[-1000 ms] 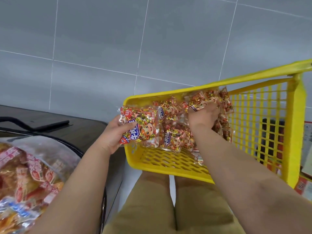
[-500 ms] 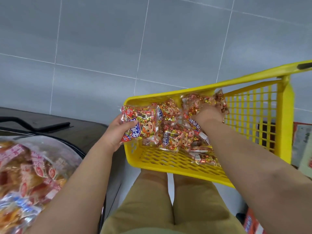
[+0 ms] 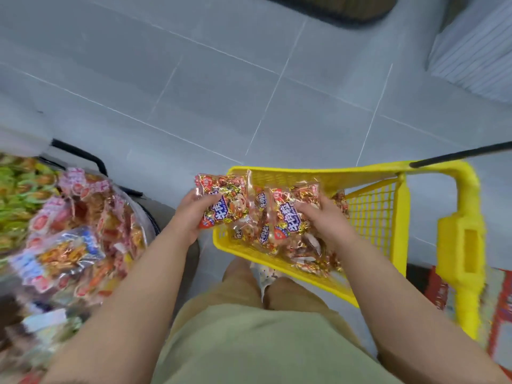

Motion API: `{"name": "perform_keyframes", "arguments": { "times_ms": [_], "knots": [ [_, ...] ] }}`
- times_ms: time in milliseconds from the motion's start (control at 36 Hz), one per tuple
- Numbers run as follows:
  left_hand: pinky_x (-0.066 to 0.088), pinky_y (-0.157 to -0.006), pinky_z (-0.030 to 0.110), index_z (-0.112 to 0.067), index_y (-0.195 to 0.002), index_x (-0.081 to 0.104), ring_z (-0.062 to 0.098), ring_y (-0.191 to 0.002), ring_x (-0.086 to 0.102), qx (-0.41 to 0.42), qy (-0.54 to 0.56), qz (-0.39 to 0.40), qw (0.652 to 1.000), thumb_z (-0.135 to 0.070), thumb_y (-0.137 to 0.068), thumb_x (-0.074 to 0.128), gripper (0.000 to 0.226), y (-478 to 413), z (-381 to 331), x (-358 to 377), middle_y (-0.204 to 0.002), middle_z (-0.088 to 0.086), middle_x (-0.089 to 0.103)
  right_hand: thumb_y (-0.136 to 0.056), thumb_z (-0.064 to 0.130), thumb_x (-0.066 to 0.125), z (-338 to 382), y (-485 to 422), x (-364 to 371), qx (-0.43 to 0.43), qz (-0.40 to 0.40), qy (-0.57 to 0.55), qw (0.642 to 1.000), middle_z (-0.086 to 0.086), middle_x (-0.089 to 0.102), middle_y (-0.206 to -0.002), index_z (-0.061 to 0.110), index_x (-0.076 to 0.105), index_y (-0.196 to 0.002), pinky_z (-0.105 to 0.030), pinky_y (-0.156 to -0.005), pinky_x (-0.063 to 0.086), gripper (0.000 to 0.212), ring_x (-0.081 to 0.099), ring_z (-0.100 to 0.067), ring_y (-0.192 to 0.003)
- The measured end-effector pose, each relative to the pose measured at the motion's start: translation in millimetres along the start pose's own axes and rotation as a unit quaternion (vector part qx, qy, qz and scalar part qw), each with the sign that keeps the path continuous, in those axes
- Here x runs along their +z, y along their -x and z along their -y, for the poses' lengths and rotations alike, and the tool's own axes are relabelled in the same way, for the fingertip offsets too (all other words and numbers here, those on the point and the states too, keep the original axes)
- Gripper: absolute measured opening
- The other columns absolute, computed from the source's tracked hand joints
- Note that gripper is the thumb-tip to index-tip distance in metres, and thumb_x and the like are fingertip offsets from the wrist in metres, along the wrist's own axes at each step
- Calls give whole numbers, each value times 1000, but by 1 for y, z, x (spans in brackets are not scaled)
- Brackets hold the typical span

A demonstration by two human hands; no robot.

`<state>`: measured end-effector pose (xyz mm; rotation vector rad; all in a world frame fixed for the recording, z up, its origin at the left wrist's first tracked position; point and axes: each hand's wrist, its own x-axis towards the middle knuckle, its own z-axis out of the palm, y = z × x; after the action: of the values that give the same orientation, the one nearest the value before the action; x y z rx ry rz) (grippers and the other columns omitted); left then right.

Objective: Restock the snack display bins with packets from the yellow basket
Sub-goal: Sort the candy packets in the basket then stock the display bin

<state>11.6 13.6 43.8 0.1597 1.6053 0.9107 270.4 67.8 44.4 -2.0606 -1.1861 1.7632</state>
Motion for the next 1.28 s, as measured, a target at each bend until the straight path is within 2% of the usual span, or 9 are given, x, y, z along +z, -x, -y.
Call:
{"name": "perform_keyframes", "arguments": {
  "times_ms": [83, 167, 278, 389, 472, 583, 833, 1083, 1278],
  "knots": [
    [58, -54, 28, -18, -98, 61, 16, -66, 71, 27, 65, -19, 997, -5, -90, 61, 15, 32, 12, -13, -82, 3, 73, -82, 12, 71, 19, 14, 8, 12, 101, -88, 991, -4, 50, -136, 14, 27, -146, -34, -74, 56, 77, 63, -16, -99],
    [59, -61, 35, -20, -101, 63, 20, -74, 72, 43, 121, -55, 990, -9, -89, 63, 16, 64, 31, -31, -88, 4, 74, -83, -5, 63, 35, 30, 20, 3, 181, -110, 977, -6, 71, -101, 9, 41, -135, -32, -56, 57, 58, 71, -19, -78],
    [57, -75, 44, -23, -111, 61, 27, -87, 70, 61, 201, -118, 971, -13, -89, 64, 24, 106, 59, -60, -99, 7, 73, -82, 2, 67, 49, 54, 44, -28, 227, -121, 966, -9, 68, -112, 12, 40, -138, -46, -73, 58, 62, 67, -23, -100],
    [57, -69, 40, -22, -111, 60, 30, -94, 69, 72, 253, -177, 948, -16, -87, 66, 25, 143, 77, -98, -106, 10, 72, -83, 20, 70, 55, 76, 78, -66, 250, -91, 962, -1, 68, -114, 15, 45, -133, -34, -67, 55, 56, 67, -20, -102],
    [58, -75, 48, -21, -114, 60, 33, -97, 69, 98, 293, -206, 929, -15, -87, 67, 29, 167, 88, -127, -107, 10, 73, -82, 27, 71, 60, 92, 108, -93, 260, -67, 959, -2, 65, -121, 16, 51, -130, -44, -85, 55, 53, 62, -21, -109],
    [58, -63, 44, -16, -115, 60, 32, -89, 71, 128, 333, -253, 899, -13, -86, 68, 30, 198, 103, -165, -103, 12, 73, -85, 13, 65, 68, 115, 152, -123, 287, -44, 949, 1, 71, -69, 13, 65, -87, -22, -44, 49, 2, 66, -10, -55],
    [56, -51, 38, -21, -101, 60, 27, -74, 71, 153, 410, -350, 828, -11, -80, 73, 27, 263, 149, -274, -88, 8, 74, -79, 3, 69, 71, 179, 272, -152, 388, 35, 908, 1, 68, -68, 33, 45, -117, -27, -45, 47, 55, 58, -15, -47],
    [57, -54, 30, -19, -97, 63, 18, -65, 71, 232, 388, -410, 792, -7, -84, 68, 18, 331, 165, -422, -78, 1, 75, -86, 7, 64, 75, 260, 423, -194, 391, 66, 897, -12, 66, -92, 9, 47, -115, -32, -62, 56, 34, 66, -23, -73],
    [57, -61, 34, -26, -97, 61, 20, -73, 73, 278, 374, -436, 770, -16, -83, 71, 20, 371, 152, -521, -82, -2, 76, -84, 9, 67, 95, 297, 520, -280, 354, 158, 878, -16, 62, -104, 18, 51, -111, -45, -81, 57, 33, 66, -28, -87]
  ]
}}
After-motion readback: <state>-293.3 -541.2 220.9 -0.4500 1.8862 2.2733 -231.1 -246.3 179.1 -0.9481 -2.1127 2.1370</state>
